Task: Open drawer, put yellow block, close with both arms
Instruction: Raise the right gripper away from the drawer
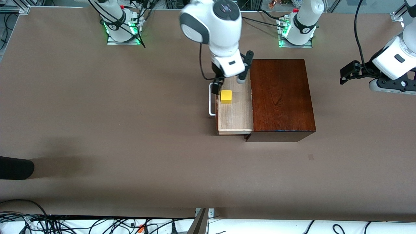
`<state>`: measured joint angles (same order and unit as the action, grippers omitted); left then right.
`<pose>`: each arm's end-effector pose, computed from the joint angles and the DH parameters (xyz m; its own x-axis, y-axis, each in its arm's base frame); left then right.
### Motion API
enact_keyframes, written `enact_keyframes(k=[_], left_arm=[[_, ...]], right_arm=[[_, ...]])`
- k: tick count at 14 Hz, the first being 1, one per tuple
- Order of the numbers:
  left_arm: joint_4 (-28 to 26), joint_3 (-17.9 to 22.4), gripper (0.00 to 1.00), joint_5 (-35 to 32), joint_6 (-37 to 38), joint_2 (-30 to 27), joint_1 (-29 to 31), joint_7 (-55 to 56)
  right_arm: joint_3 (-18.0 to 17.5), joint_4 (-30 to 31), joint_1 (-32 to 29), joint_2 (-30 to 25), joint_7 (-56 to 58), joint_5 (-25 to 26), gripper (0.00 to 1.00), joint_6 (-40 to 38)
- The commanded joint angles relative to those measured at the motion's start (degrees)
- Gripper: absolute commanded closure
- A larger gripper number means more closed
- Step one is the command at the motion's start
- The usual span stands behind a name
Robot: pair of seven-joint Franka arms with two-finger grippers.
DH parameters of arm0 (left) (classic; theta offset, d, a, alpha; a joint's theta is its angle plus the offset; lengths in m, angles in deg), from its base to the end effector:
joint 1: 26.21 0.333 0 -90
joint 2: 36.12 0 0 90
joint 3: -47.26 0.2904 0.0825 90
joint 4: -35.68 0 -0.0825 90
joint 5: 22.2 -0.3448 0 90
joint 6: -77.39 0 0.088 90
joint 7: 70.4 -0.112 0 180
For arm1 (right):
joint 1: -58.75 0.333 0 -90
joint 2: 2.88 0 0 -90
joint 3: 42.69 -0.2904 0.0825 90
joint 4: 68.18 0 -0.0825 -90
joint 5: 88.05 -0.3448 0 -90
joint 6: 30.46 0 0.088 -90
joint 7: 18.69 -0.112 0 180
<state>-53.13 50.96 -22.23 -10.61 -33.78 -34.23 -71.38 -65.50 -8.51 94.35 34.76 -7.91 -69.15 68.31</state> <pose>0.5208 -0.0400 0.5787 0.9942 -0.0921 -0.0549 -0.0924 -0.9957 -0.0022 0.4521 0.5143 0.4612 0.3941 0.9178 0.0484 0.9123 -0.3971 0.1003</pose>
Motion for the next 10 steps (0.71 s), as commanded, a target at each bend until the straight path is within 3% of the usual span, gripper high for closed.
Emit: enact_keyframes(k=[1, 3, 6, 8, 10], left_arm=[[1.5, -0.4, 0.00, -0.7, 0.8, -0.2, -0.5, -1.0], [2.1, -1.4, 0.00, -0.6, 0.7, 1.2, -1.7, -1.1], [2.9, -6.3, 0.00, -0.7, 0.7, 2.5, -2.4, -1.2], [2.9, -10.7, 0.00, -0.8, 0.5, 3.3, -2.6, -1.2], [2.9, -15.3, 0.00, -0.6, -0.8, 4.3, -2.7, -1.3]], right_arm=[[-0.6, 0.7, -6.9, -4.4, -0.8, -3.3, 0.00, -2.0], [-0.3, 0.7, -13.0, -7.3, -0.8, -8.3, 0.00, -3.0], [0.0, 0.9, -22.8, -13.4, -1.7, -13.0, 0.00, -10.1], [1.7, 1.0, -29.0, -16.5, -1.8, -17.4, 0.00, -15.7], [6.4, 2.5, -31.0, -20.5, -1.5, -19.6, 0.00, -17.8]])
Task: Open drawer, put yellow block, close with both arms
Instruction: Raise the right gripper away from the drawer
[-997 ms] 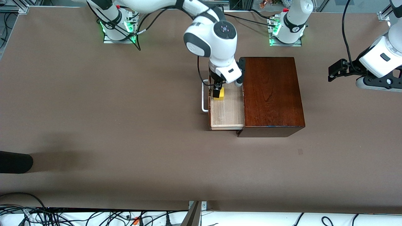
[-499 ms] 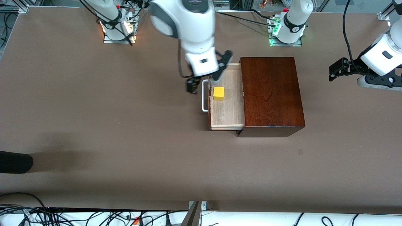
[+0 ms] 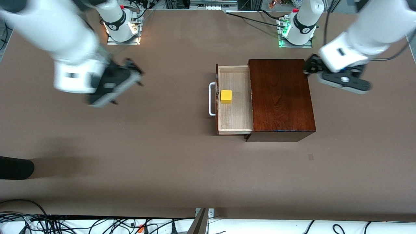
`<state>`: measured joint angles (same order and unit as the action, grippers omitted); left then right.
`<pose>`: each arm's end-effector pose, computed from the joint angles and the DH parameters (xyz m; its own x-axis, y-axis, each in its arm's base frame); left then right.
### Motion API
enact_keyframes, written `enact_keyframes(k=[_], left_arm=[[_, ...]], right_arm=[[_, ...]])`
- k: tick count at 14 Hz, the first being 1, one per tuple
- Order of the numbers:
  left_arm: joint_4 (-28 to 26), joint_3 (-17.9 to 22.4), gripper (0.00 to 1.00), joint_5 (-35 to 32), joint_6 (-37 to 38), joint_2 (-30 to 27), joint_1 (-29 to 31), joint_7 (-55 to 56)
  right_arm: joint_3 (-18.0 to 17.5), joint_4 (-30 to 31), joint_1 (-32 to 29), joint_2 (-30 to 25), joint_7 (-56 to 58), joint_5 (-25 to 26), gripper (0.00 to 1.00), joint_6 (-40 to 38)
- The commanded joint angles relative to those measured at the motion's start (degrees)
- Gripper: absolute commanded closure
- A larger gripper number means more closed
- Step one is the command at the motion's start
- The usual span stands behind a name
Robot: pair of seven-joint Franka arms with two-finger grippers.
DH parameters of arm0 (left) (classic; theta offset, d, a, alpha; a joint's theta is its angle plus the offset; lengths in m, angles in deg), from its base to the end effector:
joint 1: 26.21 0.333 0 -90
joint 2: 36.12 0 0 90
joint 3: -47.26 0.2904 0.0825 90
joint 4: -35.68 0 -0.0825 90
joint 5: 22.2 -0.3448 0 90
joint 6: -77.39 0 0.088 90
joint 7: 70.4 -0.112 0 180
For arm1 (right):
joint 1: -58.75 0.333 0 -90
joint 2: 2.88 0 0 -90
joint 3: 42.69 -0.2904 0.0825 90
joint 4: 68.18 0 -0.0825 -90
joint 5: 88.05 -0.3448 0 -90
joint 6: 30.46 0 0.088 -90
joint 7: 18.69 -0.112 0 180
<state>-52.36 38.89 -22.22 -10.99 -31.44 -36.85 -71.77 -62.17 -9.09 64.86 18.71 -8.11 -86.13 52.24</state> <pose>0.5052 -0.1708 0.5639 0.9346 -0.3477 -0.0745 -0.3477 -0.9375 0.0133 0.5598 0.2108 0.6104 0.8246 0.5614 0.0697 0.5656 -0.8210 -0.0785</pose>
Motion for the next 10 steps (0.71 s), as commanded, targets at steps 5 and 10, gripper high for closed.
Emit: enact_keyframes(k=[5, 10], left_arm=[[7.1, -15.2, 0.00, -0.2, -2.2, 9.6, -2.6, -1.4], [8.5, -17.0, 0.00, -1.2, -10.0, 15.8, -11.5, -16.2]], right_arm=[[12.8, 22.3, -1.7, -19.3, -1.8, -3.9, 0.00, 0.3], [17.7, 26.3, -1.7, -19.2, -2.2, -3.4, 0.00, 1.2]])
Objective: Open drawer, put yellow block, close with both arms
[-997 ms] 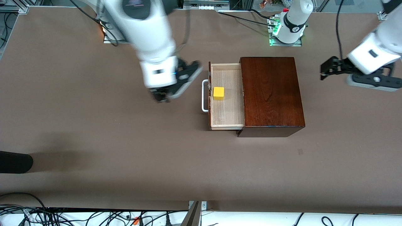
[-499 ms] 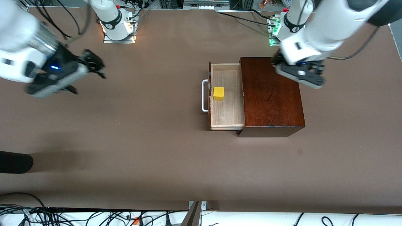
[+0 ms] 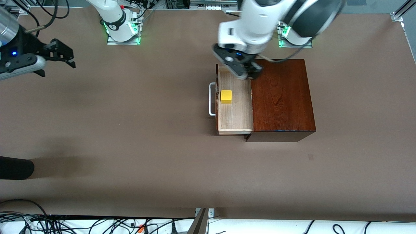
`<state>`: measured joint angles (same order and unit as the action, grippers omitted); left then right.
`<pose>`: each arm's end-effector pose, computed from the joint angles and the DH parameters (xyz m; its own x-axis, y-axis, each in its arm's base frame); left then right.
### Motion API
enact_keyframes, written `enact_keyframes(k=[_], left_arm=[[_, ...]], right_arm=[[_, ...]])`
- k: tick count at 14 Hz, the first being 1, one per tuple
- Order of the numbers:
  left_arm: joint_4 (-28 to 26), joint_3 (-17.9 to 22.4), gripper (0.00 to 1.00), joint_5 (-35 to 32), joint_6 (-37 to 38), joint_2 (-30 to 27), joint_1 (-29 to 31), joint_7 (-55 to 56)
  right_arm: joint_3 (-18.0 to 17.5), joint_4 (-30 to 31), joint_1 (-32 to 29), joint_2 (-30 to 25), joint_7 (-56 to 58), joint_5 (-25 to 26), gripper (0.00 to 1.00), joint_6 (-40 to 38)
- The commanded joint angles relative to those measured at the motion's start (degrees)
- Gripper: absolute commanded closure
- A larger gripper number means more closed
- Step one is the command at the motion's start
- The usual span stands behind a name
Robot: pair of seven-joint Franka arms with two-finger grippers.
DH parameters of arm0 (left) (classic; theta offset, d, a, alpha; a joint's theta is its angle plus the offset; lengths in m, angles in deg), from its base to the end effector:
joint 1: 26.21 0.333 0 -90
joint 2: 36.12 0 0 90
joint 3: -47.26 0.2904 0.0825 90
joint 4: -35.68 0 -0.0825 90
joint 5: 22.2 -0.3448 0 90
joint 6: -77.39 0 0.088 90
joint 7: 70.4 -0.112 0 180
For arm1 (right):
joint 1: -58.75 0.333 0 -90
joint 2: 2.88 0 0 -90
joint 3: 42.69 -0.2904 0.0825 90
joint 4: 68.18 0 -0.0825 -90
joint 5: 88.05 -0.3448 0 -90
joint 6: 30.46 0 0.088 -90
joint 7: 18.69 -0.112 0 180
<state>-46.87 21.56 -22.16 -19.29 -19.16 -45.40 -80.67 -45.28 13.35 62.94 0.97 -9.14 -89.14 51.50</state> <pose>0.4442 -0.3964 0.5101 0.5843 -0.8115 0.0016 -0.8049 -0.5793 0.1290 0.5162 0.0628 0.6102 0.9574 0.2836 -0.0551 0.2822 -0.9588 -0.0316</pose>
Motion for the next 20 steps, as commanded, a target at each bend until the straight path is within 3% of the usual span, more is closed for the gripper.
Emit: enact_keyframes(k=[1, 4, 9, 11, 15, 20], left_arm=[[2.9, 0.2, 0.00, -1.9, -3.1, 4.4, -4.1, -9.1], [3.1, 0.3, 0.00, -2.5, -7.1, 7.2, -7.3, -16.5], [3.1, 0.3, 0.00, -12.4, -10.7, 14.1, -10.8, -24.8], [2.5, 0.3, 0.00, -14.5, -14.3, 16.5, -10.8, -25.3], [2.6, 0.7, 0.00, -18.5, -14.6, 19.6, -10.7, -24.7], [2.5, 0.8, 0.00, -22.4, -14.6, 22.0, -10.5, -24.3]], right_arm=[[1.4, 5.3, 0.2, -1.6, -1.1, -0.3, 0.00, 2.8], [2.1, 5.9, 0.3, -1.4, -1.1, 1.0, 0.00, 5.1], [3.2, 4.4, 0.3, -0.8, -0.9, 0.9, 0.00, 5.3], [4.3, 3.8, 0.2, -1.3, -1.1, 0.7, 0.00, 5.0], [8.6, 3.8, 0.2, -0.9, -1.1, -3.7, 0.00, 5.0], [8.6, 3.9, 0.2, -0.9, -0.9, -2.9, 0.00, 4.4]])
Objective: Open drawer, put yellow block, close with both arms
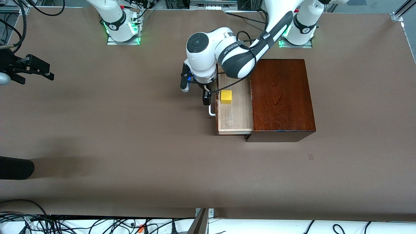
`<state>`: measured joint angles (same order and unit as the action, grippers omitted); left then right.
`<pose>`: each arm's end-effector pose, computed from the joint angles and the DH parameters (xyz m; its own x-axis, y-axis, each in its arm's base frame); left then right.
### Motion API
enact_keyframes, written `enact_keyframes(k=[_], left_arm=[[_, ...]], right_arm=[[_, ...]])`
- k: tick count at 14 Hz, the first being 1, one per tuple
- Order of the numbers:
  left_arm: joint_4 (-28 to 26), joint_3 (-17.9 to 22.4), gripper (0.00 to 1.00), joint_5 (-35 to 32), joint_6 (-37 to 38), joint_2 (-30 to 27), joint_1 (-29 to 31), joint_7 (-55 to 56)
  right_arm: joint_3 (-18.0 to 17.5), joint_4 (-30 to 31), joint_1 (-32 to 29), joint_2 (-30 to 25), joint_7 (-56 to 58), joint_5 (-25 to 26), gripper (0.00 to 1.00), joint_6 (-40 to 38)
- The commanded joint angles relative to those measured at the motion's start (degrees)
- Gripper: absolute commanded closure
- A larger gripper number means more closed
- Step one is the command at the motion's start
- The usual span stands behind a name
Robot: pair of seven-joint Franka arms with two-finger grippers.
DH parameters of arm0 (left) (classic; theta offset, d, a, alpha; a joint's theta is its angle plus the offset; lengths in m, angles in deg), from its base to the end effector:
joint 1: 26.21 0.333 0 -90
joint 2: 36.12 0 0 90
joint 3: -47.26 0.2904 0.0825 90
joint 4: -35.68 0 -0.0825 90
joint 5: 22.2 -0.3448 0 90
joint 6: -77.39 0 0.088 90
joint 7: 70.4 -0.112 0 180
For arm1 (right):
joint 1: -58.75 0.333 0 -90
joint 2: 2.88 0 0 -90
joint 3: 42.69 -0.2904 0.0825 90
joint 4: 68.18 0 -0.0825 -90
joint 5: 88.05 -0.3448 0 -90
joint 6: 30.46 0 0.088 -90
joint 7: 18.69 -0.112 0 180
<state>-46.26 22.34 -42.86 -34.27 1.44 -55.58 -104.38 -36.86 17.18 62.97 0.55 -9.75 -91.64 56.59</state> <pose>0.4441 -0.4865 0.3203 -0.0448 -0.9943 -0.0972 -0.9989 0.0462 -0.0116 0.5272 -0.0058 0.5934 0.9912 0.1305 -0.0208 0.1291 -0.9898 -0.0605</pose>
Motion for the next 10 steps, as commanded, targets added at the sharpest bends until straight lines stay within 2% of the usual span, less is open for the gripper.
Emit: enact_keyframes(k=[1, 8, 10], left_arm=[[1.7, 0.1, 0.00, -1.7, 0.4, 1.4, -0.2, -0.6], [1.2, 0.8, 0.00, -1.7, 3.1, 0.4, 1.5, -0.7], [1.2, 1.1, 0.00, -1.7, 4.4, 0.0, 1.6, -0.7]], right_arm=[[0.1, 0.1, 0.2, -0.4, 0.0, -0.4, 0.00, -0.7], [-0.7, 0.1, 1.9, -0.8, -0.6, 0.5, 0.00, -1.0], [-1.1, 0.1, 2.1, -0.8, -4.4, 0.5, 0.00, -1.1]])
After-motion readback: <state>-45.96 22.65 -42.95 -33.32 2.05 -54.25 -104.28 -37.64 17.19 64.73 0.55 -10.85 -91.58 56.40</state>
